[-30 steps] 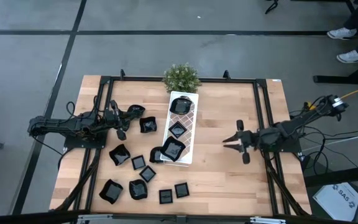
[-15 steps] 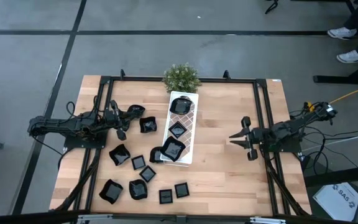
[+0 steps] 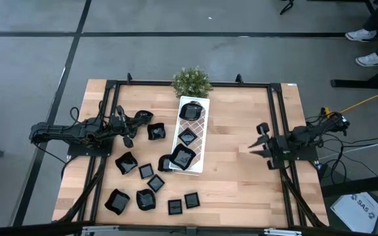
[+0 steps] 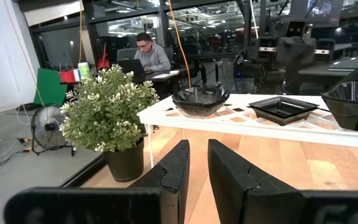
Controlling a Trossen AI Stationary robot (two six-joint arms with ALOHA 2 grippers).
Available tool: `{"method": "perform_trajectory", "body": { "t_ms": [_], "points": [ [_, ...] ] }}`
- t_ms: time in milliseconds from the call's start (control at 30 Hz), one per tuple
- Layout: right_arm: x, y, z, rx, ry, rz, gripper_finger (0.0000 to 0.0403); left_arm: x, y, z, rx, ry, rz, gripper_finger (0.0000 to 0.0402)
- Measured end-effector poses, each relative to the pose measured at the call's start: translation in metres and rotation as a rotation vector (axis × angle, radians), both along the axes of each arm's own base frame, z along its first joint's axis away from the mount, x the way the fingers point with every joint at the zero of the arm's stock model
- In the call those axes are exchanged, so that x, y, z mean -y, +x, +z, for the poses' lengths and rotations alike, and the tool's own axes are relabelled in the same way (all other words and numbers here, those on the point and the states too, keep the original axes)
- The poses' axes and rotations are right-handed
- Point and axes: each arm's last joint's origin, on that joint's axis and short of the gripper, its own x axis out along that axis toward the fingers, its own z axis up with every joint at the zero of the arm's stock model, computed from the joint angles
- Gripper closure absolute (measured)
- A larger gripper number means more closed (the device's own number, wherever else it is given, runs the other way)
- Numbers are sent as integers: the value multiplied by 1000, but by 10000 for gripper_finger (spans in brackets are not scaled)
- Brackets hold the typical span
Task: Pick & Place Mini shaped plates
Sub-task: Stack the distorted square plate on top of the distorted square plate on the shelf
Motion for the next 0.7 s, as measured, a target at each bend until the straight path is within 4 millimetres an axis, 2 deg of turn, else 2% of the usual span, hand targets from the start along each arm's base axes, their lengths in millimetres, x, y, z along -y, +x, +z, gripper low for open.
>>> {"method": "perform_trajectory", "body": {
  "t_ms": [133,500,700],
  "points": [
    [-1,1,-7,-56,-55,65,318,0,0,0,0,0,-1,348],
    [11,5,-10,-82,-111,-92,318,0,0,0,0,0,0,347],
    [19,7,-12,-100,-100,-120,318,0,0,0,0,0,0,349]
  ]
}}
